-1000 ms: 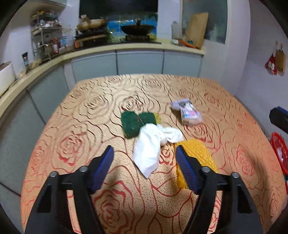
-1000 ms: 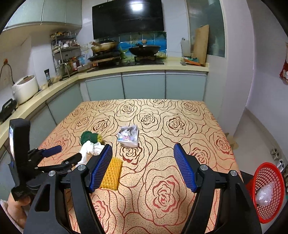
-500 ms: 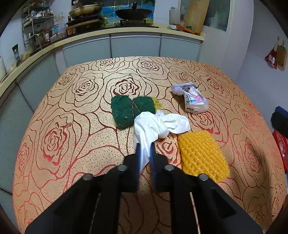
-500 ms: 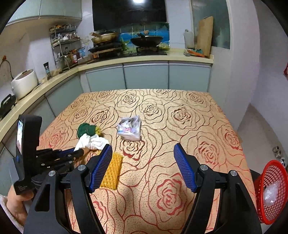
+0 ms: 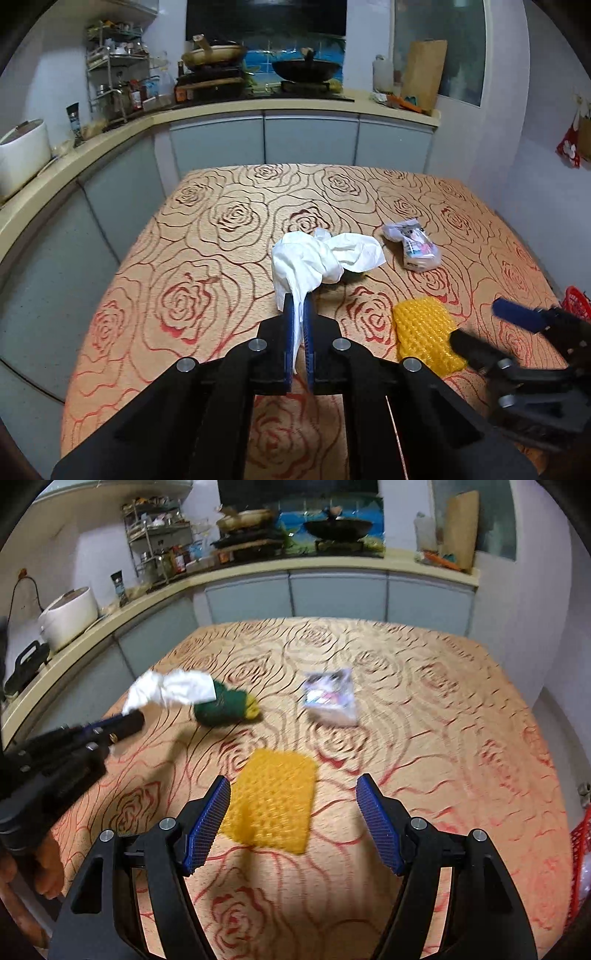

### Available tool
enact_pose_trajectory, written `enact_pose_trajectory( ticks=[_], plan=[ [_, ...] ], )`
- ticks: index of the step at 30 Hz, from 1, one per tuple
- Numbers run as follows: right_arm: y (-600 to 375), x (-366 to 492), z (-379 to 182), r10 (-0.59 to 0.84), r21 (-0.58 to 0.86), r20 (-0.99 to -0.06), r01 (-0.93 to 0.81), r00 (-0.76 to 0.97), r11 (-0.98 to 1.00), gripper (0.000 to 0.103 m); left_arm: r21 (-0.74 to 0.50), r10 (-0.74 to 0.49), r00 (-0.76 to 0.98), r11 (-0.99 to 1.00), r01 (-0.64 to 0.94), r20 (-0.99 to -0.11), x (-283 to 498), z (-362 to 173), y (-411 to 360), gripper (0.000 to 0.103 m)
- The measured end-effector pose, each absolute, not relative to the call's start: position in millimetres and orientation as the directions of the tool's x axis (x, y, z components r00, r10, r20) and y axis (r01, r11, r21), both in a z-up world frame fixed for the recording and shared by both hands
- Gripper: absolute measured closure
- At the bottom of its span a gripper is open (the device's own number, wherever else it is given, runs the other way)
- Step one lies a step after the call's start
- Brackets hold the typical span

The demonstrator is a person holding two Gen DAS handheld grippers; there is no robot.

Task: Collect trash
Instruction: 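Grasp the white tissue with the left tool while the right tool grasps the yellow foam net, then carry the tissue and yellow foam net over the red wastebasket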

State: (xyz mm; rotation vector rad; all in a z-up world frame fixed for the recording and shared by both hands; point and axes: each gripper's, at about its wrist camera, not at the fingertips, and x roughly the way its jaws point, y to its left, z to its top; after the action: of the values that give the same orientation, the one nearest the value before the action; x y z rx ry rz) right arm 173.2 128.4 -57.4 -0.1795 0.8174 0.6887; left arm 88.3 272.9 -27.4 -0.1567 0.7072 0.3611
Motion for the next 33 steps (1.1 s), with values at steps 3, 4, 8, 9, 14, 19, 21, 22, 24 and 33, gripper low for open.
enact_pose_trajectory(
  ticks=[3, 4, 8, 9, 14, 19, 21, 22, 24, 33],
  plan=[
    [137, 173, -66, 0.481, 0.104, -0.743, -0.629, 0.466, 0.770, 0.035, -0.017, 0.288, 0.698, 0.919, -0.394, -0.655, 84, -26, 279, 0.098],
    [139, 173, -69, 0.474, 0.098, -0.748, -0.628, 0.465, 0.772, 0.035, -0.019, 0.289, 0.698, 0.917, -0.397, -0.655, 83, -25, 280, 0.098],
    [145, 175, -77, 0.448, 0.082, -0.770, -0.625, 0.455, 0.776, 0.035, -0.021, 0.298, 0.697, 0.912, -0.410, -0.652, 80, -24, 284, 0.098],
    [146, 176, -79, 0.445, 0.082, -0.774, -0.625, 0.450, 0.776, 0.040, -0.020, 0.301, 0.697, 0.911, -0.413, -0.651, 79, -24, 285, 0.098],
    [146, 179, -83, 0.454, 0.099, -0.782, -0.634, 0.426, 0.767, 0.055, -0.019, 0.308, 0.695, 0.908, -0.420, -0.650, 78, -24, 286, 0.098],
    [146, 175, -83, 0.476, 0.113, -0.780, -0.656, 0.406, 0.746, 0.073, -0.022, 0.313, 0.693, 0.903, -0.428, -0.650, 75, -23, 286, 0.098],
    [146, 172, -83, 0.482, 0.117, -0.777, -0.660, 0.404, 0.742, 0.076, -0.022, 0.315, 0.693, 0.902, -0.431, -0.649, 74, -23, 286, 0.098],
    [146, 171, -82, 0.484, 0.118, -0.776, -0.662, 0.403, 0.741, 0.078, -0.022, 0.318, 0.692, 0.900, -0.435, -0.648, 73, -22, 286, 0.098],
    [145, 169, -81, 0.488, 0.121, -0.774, -0.662, 0.403, 0.739, 0.080, -0.023, 0.322, 0.691, 0.898, -0.439, -0.647, 72, -21, 285, 0.098],
    [127, 164, -43, 0.509, 0.086, -0.697, -0.645, 0.506, 0.759, 0.081, -0.029, 0.335, 0.709, 0.894, -0.448, -0.621, 68, -11, 283, 0.098]
  ],
)
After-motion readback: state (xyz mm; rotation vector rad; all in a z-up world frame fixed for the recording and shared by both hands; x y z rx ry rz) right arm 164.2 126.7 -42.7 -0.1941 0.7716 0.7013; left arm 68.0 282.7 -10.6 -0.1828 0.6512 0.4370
